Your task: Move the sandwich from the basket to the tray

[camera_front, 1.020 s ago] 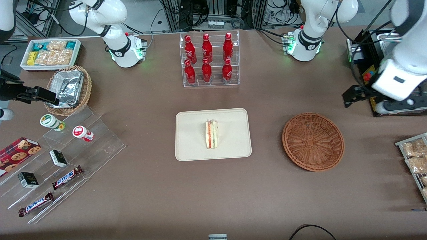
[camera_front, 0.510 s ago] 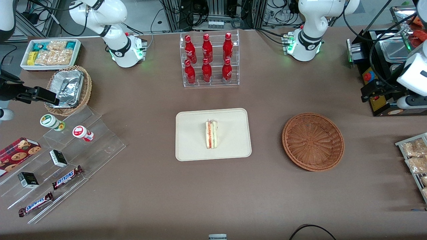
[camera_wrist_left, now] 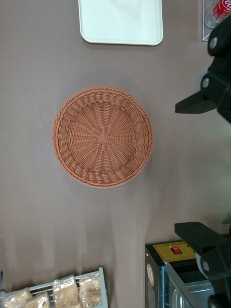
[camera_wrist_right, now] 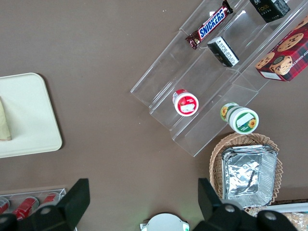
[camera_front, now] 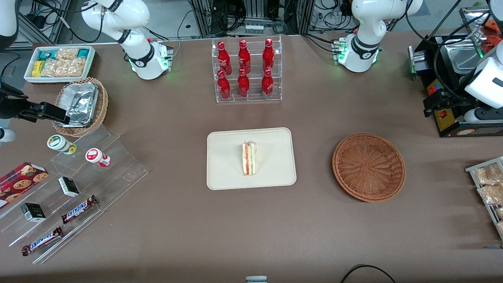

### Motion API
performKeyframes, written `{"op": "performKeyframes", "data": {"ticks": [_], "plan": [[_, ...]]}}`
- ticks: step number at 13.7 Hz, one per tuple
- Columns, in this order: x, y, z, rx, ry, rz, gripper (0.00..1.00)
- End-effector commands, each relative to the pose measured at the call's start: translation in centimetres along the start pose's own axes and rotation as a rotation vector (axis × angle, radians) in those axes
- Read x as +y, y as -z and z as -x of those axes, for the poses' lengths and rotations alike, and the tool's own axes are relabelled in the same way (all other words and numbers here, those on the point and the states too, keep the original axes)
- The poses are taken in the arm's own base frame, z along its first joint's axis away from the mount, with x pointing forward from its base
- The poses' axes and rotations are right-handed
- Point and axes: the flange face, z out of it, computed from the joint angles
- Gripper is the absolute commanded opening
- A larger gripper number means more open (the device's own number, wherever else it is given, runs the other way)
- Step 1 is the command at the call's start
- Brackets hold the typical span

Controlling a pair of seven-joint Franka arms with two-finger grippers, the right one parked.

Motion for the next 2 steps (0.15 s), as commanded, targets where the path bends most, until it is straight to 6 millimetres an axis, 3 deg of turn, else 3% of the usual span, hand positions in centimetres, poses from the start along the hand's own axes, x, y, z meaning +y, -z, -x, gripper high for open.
{"op": "performKeyframes", "data": {"ticks": [1,2], "plan": [[0.25,1.01,0.32,0.026,-0.015,0.002,0.99],[0.16,1.47,0.11,0.036,-0.011,0.004,0.99]]}}
